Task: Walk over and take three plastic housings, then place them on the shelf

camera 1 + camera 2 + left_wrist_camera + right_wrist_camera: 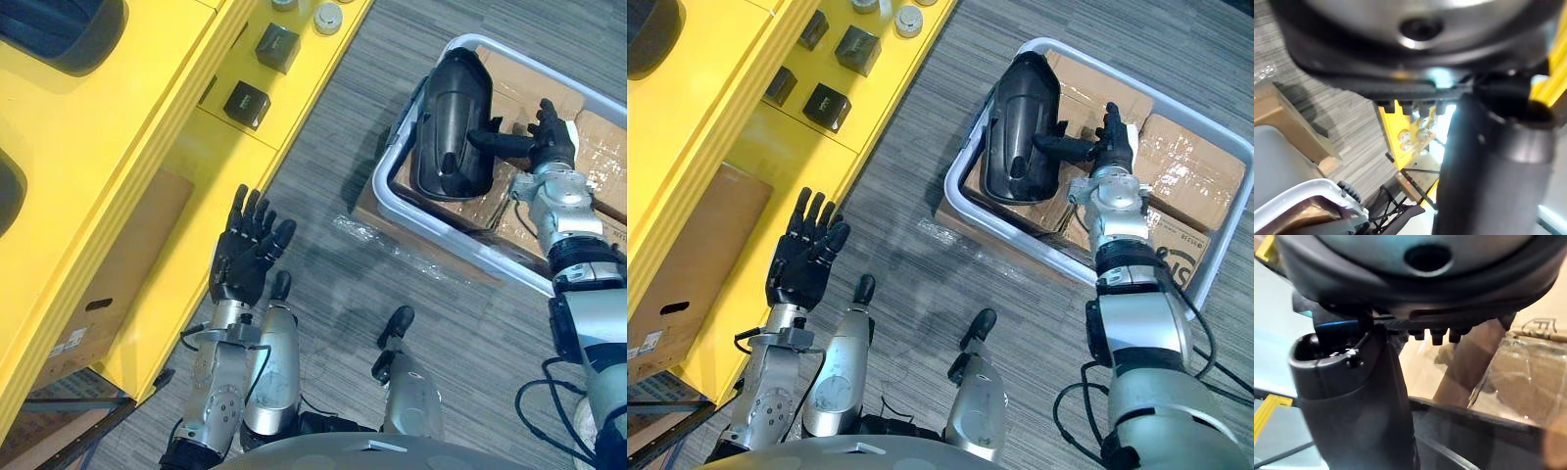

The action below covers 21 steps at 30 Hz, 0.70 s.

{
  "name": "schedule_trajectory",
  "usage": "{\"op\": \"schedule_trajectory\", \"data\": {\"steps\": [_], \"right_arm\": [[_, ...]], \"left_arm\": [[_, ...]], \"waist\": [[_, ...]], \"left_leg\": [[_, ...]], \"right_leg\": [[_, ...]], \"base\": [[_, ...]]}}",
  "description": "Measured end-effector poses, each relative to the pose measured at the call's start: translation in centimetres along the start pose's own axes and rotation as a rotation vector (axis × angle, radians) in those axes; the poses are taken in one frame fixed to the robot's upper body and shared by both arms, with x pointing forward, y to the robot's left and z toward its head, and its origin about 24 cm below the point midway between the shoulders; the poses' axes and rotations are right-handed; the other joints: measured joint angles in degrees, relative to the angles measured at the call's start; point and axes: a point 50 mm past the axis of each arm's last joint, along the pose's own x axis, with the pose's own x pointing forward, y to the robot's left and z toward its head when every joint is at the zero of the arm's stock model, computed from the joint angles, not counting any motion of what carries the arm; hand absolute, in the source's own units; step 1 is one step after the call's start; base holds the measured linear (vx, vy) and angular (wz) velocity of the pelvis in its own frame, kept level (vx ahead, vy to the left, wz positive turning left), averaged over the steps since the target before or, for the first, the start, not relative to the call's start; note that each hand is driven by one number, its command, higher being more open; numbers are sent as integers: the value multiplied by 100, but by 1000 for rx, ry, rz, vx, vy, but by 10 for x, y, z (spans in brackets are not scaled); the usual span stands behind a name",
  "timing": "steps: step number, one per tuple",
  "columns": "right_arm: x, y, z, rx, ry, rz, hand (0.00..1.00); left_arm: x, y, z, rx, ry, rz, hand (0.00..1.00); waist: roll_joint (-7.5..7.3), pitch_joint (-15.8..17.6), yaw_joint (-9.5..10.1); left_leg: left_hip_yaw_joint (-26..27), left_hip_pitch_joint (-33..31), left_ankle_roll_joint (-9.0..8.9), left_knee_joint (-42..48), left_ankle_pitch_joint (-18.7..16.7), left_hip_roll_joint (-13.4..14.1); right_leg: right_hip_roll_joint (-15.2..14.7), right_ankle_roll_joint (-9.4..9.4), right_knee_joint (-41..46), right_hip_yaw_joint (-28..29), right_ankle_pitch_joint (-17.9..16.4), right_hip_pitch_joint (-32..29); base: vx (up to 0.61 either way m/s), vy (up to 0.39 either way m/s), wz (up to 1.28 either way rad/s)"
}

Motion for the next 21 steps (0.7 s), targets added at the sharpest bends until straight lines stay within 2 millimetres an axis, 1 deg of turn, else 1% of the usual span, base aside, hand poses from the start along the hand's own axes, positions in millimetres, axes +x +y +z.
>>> {"op": "schedule_trajectory", "data": {"steps": [3, 5, 6, 8, 10, 12, 14, 16, 19, 21], "right_arm": [[0, -6, -5, -96, 27, 2, 0], [-1, -14, -14, -188, 95, 20, 0], [-1, -14, -16, -210, 109, 27, 0], [-3, -17, -28, -324, 190, 24, 0], [-3, -22, -28, -337, 227, -3, 0], [-3, -24, -28, -412, 235, -16, 0], [-3, -26, -29, -425, 263, -56, 0], [-4, -27, -32, -420, 280, -78, 0], [-6, -25, -38, -421, 316, -103, 0], [-7, -26, -41, -417, 321, -124, 0]], "left_arm": [[0, 0, -1, -1, 10, -2, 100], [2, -2, -2, -2, 13, -10, 100], [2, -3, -2, -1, 14, -13, 100], [5, -5, -1, -2, 20, -27, 100], [5, -5, -2, -4, 30, -25, 100], [5, -3, -3, -43, 42, -17, 100], [4, 0, -4, -142, 56, 8, 100], [3, 1, -6, -177, 69, 17, 100], [-2, 2, -7, -189, 76, -14, 100], [-4, 0, -6, -198, 79, -36, 100]], "waist": [[1, 0, -14], [2, -1, -11], [2, -1, -9], [7, -1, 34], [7, -1, 46], [8, -1, 68], [7, -2, 105], [7, -3, 118], [0, -6, 149], [-3, -10, 152]], "left_leg": [[-49, 28, -7, -97, 77, 2], [-80, 60, -19, -207, 166, 13], [-82, 82, -15, -258, 198, 14], [-105, 166, -30, -459, 323, 26], [-106, 241, -33, -616, 416, 28], [-106, 297, -34, -741, 489, 31], [-104, 345, -32, -824, 535, 34], [-101, 440, -28, -928, 594, 33], [-95, 605, -17, -1047, 639, 38], [-94, 677, -10, -1199, 723, 37]], "right_leg": [[-2, -52, 72, -44, -36, -6], [2, -85, 111, -86, -61, -11], [2, -92, 118, -90, -65, -11], [1, -116, 157, -124, -84, -10], [-5, -125, 169, -131, -89, -7], [-6, -130, 171, -133, -92, -3], [-8, -135, 171, -132, -95, 7], [-19, -146, 171, -142, -105, 71], [-24, -162, 176, -199, -136, 200], [-37, -164, 175, -244, -159, 235]], "base": [[-32, -17, 10], [-46, -23, 10], [-63, -37, 7], [-54, -40, 8], [-24, -24, 6], [-7, -10, 2], [0, 0, 0], [13, -11, 6], [3, -15, 8], [-20, -19, 9]]}}
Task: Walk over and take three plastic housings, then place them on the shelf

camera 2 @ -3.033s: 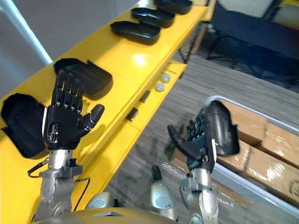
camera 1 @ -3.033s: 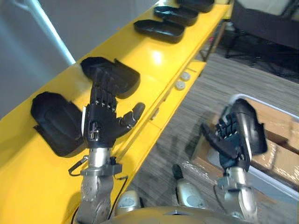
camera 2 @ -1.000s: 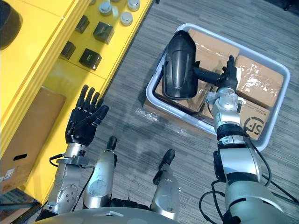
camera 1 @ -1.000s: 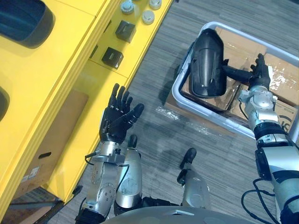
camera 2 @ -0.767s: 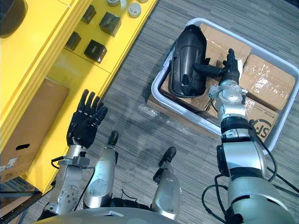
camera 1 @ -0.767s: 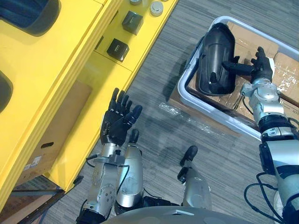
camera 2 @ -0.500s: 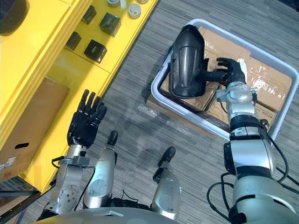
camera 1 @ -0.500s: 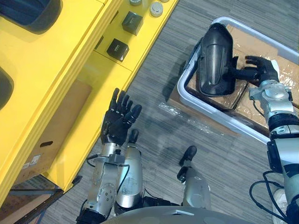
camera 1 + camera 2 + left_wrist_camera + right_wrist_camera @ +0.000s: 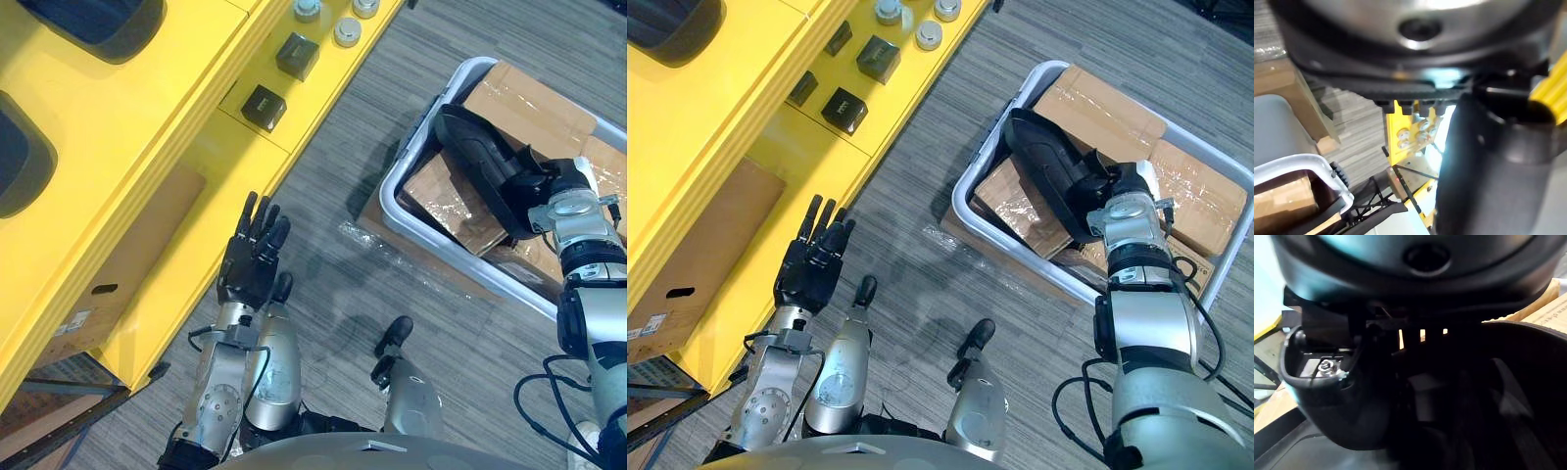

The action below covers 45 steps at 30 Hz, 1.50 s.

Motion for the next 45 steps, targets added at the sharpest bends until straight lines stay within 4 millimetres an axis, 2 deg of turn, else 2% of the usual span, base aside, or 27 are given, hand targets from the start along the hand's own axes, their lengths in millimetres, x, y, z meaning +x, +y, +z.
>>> {"op": "schedule_trajectory", "data": {"steps": [6, 9, 12, 15, 17, 18, 21, 24, 30, 33, 35, 39, 45], "right_arm": [[-2, 11, -8, 25, -16, -83, 0], [-7, 21, -9, 33, -86, -150, 0], [-16, 24, 0, 40, -208, -216, 0], [-32, 31, 17, 76, -355, -231, 0], [-42, 43, 20, 107, -420, -207, 0], [-50, 52, 19, 112, -460, -189, 0], [-60, 62, 18, 127, -509, -173, 0], [-71, 75, 12, 111, -542, -167, 0], [-96, 101, -9, 91, -602, -141, 0], [-109, 118, -20, 77, -630, -98, 0], [-119, 132, -26, 93, -636, -52, 0], [-138, 158, -32, 125, -643, 34, 0], [-162, 186, -25, 161, -682, 140, 0]], "left_arm": [[1, -3, 5, 17, 17, -57, 100], [3, -7, 8, 26, 45, -87, 100], [8, -8, 1, 18, 128, -81, 100], [8, -5, -10, 10, 240, -55, 100], [9, -1, -17, 16, 315, -35, 100], [11, 0, -26, 18, 380, -25, 100], [22, -1, -37, 22, 459, -22, 100], [34, -3, -45, 29, 518, -16, 100], [43, -5, -54, -37, 524, 26, 100], [45, -11, -57, -87, 496, 12, 100], [53, -24, -60, -91, 475, -34, 100], [65, -43, -70, -81, 484, -103, 100], [55, -43, -94, -76, 571, -60, 100]], "waist": [[-48, -23, 12], [-137, -57, -7], [-210, -103, -78], [-426, -414, -336], [-584, -610, -470], [-694, -840, -525], [-765, -1040, -678], [-758, -1205, -824], [-761, -1402, -969], [-759, -1546, -1054], [-751, -1606, -1111], [-700, -1685, -1125], [-583, -1832, -1129]], "left_leg": [[25, 291, 20, -413, 220, 20], [113, 460, 11, -637, 329, 40], [286, 716, 16, -862, 404, 51], [482, 820, 23, -931, 406, 49], [665, 981, 27, -931, 347, 66], [805, 1079, 13, -931, 290, 94], [990, 1307, -5, -931, 215, 104], [1131, 1431, -6, -932, 165, 104], [1322, 1584, -64, -932, 78, 186], [1386, 1636, -77, -931, 42, 206], [1396, 1656, -74, -929, 31, 205], [1443, 1747, -79, -844, -66, 204], [1488, 1777, -74, -763, -125, 199]], "right_leg": [[-5, 10, -6, -17, -13, 131], [-5, 17, -9, 28, -8, 150], [0, 65, -65, 170, 26, 211], [29, 136, -278, 296, 85, 273], [54, 141, -353, 385, 99, 380], [94, 137, -435, 492, 126, 417], [116, 146, -506, 610, 146, 561], [136, 153, -617, 737, 211, 645], [240, 131, -715, 888, 247, 702], [268, 131, -796, 932, 276, 748], [268, 137, -805, 939, 284, 766], [267, 137, -824, 967, 285, 873], [268, 138, -906, 1007, 313, 935]], "base": [[-27, -24, 3], [-27, -24, -10], [-16, -8, -21], [21, 4, -23], [54, 3, -35], [50, -4, -35], [40, -5, -27], [-2, -4, -24], [0, -15, -17], [12, -14, -10], [0, 0, 0], [-8, 1, -5], [-4, 1, -3]]}}
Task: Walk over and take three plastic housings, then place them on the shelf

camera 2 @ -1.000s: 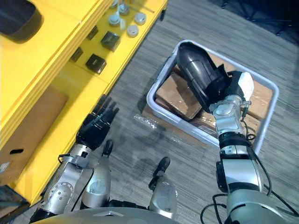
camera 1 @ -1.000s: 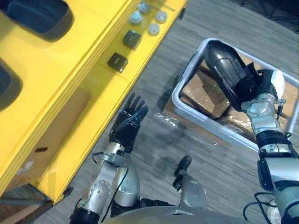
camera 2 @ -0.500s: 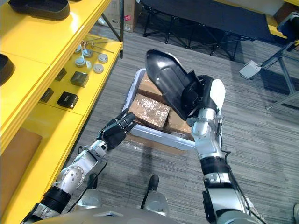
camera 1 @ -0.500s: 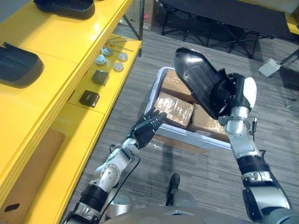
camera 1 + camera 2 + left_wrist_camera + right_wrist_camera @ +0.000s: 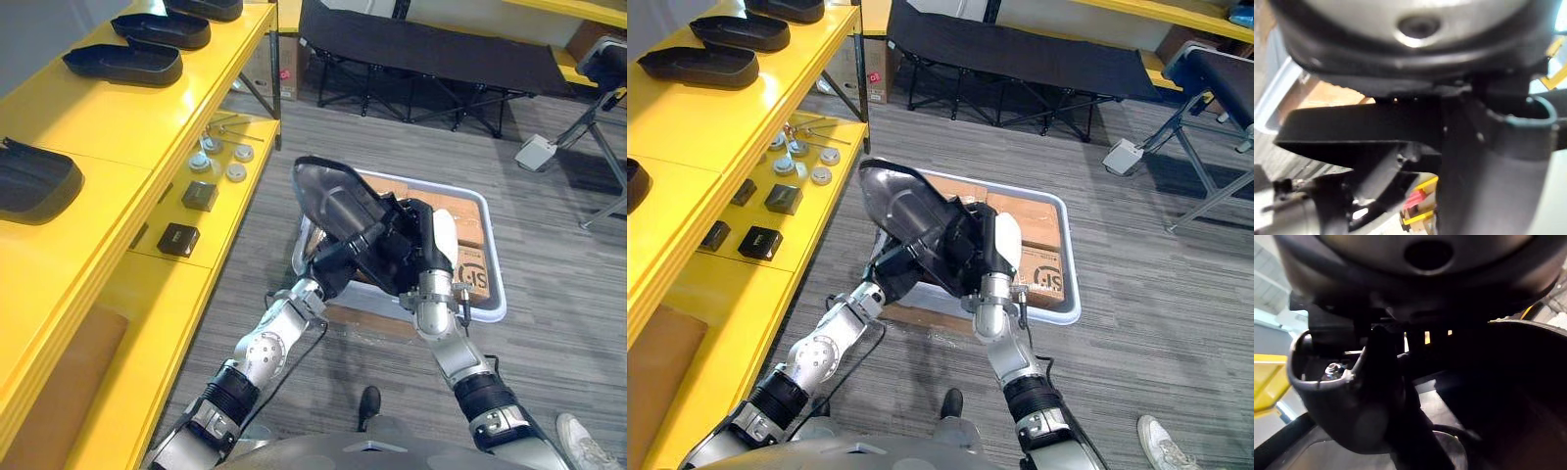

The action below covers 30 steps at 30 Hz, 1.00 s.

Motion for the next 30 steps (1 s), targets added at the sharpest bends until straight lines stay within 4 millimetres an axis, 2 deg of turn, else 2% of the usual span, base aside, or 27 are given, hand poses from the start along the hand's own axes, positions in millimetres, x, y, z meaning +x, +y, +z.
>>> {"op": "schedule_trajectory", "data": {"steps": [5, 6, 11, 16, 27, 30], "right_arm": [[-5, 10, 3, 44, 18, -3, 0], [-5, 11, 3, 52, 19, -1, 0], [-9, 19, 8, 90, 23, 8, 0], [-11, 22, 9, 99, 22, 4, 0], [-11, 22, 13, 191, 23, -21, 0], [-11, 21, 16, 255, 8, -34, 0]], "left_arm": [[0, 1, -4, 21, 15, 32, 100], [0, 1, -5, 43, 20, 33, 0], [0, 5, -17, 162, 74, 72, 0], [0, 7, -16, 230, 33, 134, 0], [0, 2, -14, 167, -56, 147, 0], [1, 2, -8, 71, -123, 158, 0]], "waist": [[8, -16, 26], [8, -33, 24], [15, -174, 13], [19, -178, 10], [43, -208, -2], [44, -210, -11]], "left_leg": [[14, 67, 1, -1, -2, -3], [14, 66, 1, -1, -3, -3], [15, 66, 2, 7, -3, -2], [29, 53, 1, 51, -6, 0], [69, 46, 1, 65, -6, 2], [74, 39, 2, 60, -6, 2]], "right_leg": [[0, -4, -20, -4, 13, 75], [0, -4, -21, -4, 13, 75], [0, -19, -27, -9, 26, 73], [-1, -32, -29, -9, 42, 60], [-1, -47, -31, 3, 60, 16], [-1, -47, -31, 3, 61, 2]], "base": [[-3, 1, -1], [0, 0, 0], [0, 0, 0], [-32, 5, -3], [-10, 2, -1], [0, 0, 0]]}}
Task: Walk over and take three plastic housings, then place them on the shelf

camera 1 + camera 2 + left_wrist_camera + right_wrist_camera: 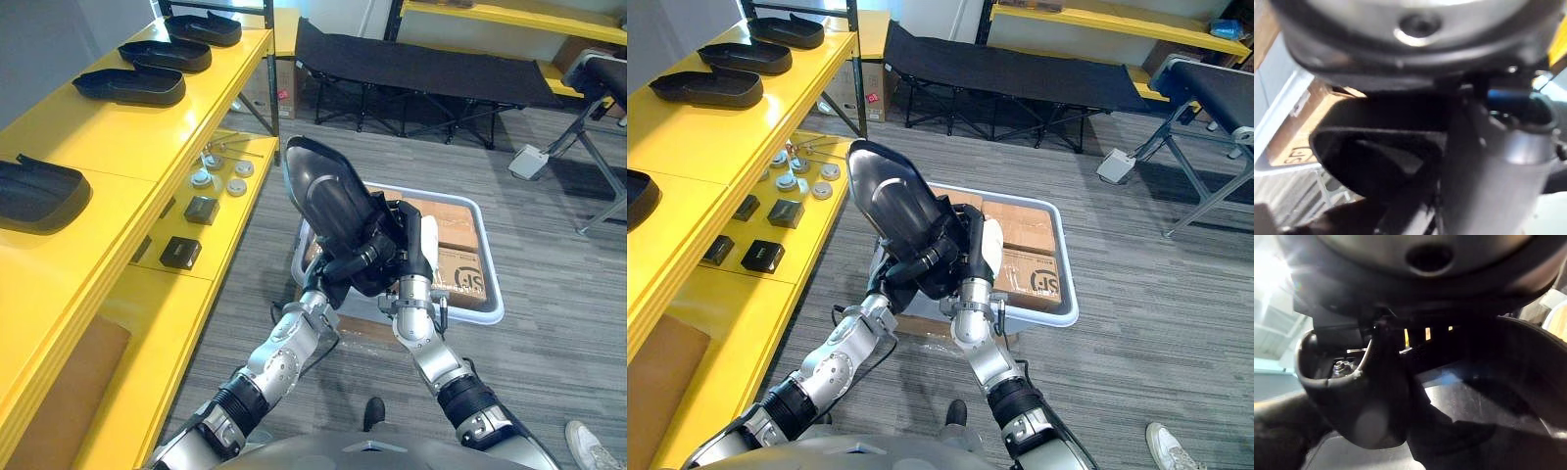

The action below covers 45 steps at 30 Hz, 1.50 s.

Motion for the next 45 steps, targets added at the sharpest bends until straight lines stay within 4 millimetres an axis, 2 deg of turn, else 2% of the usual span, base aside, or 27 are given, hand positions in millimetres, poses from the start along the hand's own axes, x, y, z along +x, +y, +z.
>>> {"op": "schedule_trajectory", "data": {"steps": [3, 7, 12, 16, 24, 32, 36, 37, 40, 41, 45], "right_arm": [[-1, 1, 4, 33, -32, 1, 0], [-6, 7, 9, 68, -73, 16, 0], [-16, 19, 18, 154, -117, 44, 0], [-22, 21, 19, 183, -111, 36, 0], [-27, 15, 11, 185, -75, 2, 0], [-29, 12, 8, 175, -64, -17, 0], [-28, 11, 7, 170, -63, -16, 0], [-29, 11, 7, 172, -59, -18, 0], [-29, 9, 5, 169, -47, -32, 0], [-29, 6, 3, 164, -39, -41, 0], [-30, 0, -4, 128, -16, -49, 0]], "left_arm": [[0, 3, 7, -22, -48, 13, 0], [-3, 13, 13, -138, -110, 63, 0], [-9, 28, 22, -374, -243, 153, 0], [-9, 32, 28, -398, -294, 167, 0], [-8, 27, 25, -437, -297, 164, 0], [-8, 21, 27, -324, -322, 132, 0], [-8, 21, 27, -323, -321, 130, 0], [-8, 20, 26, -315, -316, 127, 100], [-7, 17, 27, -248, -314, 105, 100], [-7, 14, 26, -203, -298, 86, 0], [-5, 8, 21, -103, -235, 39, 0]], "waist": [[-3, -2, -9], [-26, -19, -26], [-126, -88, -97], [-130, -92, -93], [-122, -95, -142], [-114, -100, -138], [-111, -102, -139], [-111, -103, -140], [-108, -104, -137], [-99, -110, -131], [-77, -122, -137]], "left_leg": [[1, 0, 0, -7, 0, 0], [-1, -1, 2, -9, -1, 0], [-7, -15, 5, -7, -4, -1], [-19, -20, 5, -1, -4, -7], [-9, -20, 5, -4, -4, -9], [-6, -19, 3, -2, -6, -9], [-5, -18, 3, 2, -7, -8], [-5, -18, 2, 3, -7, -8], [-4, -18, 2, 3, -8, -8], [-5, -18, 1, 3, -10, -9], [-2, -17, 0, 7, -15, -9]], "right_leg": [[0, 0, 0, -2, 0, -3], [-1, 1, -1, -8, 0, -3], [-9, 2, -1, -30, -1, 0], [-19, 3, 0, -55, -1, 12], [-21, 4, 0, -55, -2, 1], [-21, 3, 0, -55, -2, 0], [-21, 3, 0, -54, -2, 1], [-21, 3, 0, -53, -2, 1], [-21, 3, 0, -53, -2, 1], [-21, 3, 0, -53, -2, 1], [-21, 3, -1, -50, -2, -1]], "base": [[0, 0, 0], [0, 0, 0], [0, 0, 1], [0, 0, 2], [0, 0, 0], [0, 0, 0], [0, 0, 0], [0, 0, 0], [0, 0, 0], [0, 0, 0], [0, 0, 0]]}}
